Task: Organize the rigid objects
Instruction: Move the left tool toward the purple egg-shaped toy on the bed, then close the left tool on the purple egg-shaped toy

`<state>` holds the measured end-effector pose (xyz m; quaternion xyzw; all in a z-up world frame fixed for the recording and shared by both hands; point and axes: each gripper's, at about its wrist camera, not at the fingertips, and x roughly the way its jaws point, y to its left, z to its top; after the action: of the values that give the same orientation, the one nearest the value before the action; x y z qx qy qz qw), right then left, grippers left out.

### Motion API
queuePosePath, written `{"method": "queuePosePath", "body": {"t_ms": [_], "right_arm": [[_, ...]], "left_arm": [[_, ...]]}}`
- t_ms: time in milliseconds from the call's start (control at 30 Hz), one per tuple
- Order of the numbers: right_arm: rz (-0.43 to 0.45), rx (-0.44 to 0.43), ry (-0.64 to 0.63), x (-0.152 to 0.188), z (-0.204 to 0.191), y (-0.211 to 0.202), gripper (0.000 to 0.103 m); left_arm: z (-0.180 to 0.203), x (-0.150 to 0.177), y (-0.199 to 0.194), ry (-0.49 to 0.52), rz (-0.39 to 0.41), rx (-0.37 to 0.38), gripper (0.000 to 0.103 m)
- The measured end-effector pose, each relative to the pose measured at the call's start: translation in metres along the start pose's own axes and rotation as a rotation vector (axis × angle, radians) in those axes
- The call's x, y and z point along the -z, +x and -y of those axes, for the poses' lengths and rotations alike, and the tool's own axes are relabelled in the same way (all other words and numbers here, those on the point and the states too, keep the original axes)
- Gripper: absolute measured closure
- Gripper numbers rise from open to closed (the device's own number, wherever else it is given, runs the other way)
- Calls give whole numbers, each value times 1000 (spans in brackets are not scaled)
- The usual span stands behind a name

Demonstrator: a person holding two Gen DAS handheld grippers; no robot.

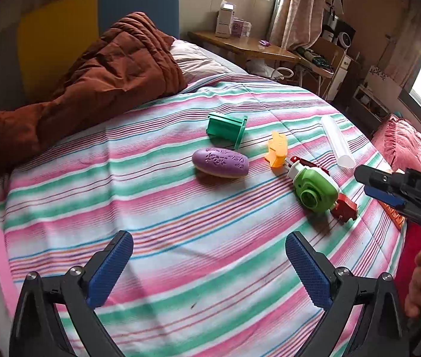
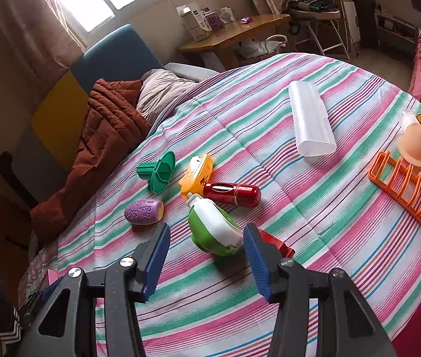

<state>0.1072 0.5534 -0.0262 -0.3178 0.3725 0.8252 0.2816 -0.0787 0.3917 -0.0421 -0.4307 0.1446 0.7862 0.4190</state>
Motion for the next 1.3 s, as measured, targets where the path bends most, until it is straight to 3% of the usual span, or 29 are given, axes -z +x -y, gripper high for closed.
{"method": "queuePosePath", "body": {"t_ms": [167,533,800,1067,1100,1267,1300], "right_arm": [[-11,-24,1,0,-1,2,51],[-37,-105,33,-1,0,4,51],[-45,-142,47,-1,0,5,51],[-52,-140,50,-1,1,7,51],[-54,-139,52,-1,1,7,51],[-69,-125,43,0,0,11,51],[-70,-121,39,0,-1,11,51]], "left_arm": [[12,-30,42,44,-37,3,0],[23,-73,109,113,-80,-81,0],[22,-72,141,114,-146,-120,0],[15,-64,136,89,-137,-128,1],[14,-62,134,93,-136,-125,3],[12,-53,117,97,-115,-123,40],[10,-50,113,92,-115,-123,42]]}}
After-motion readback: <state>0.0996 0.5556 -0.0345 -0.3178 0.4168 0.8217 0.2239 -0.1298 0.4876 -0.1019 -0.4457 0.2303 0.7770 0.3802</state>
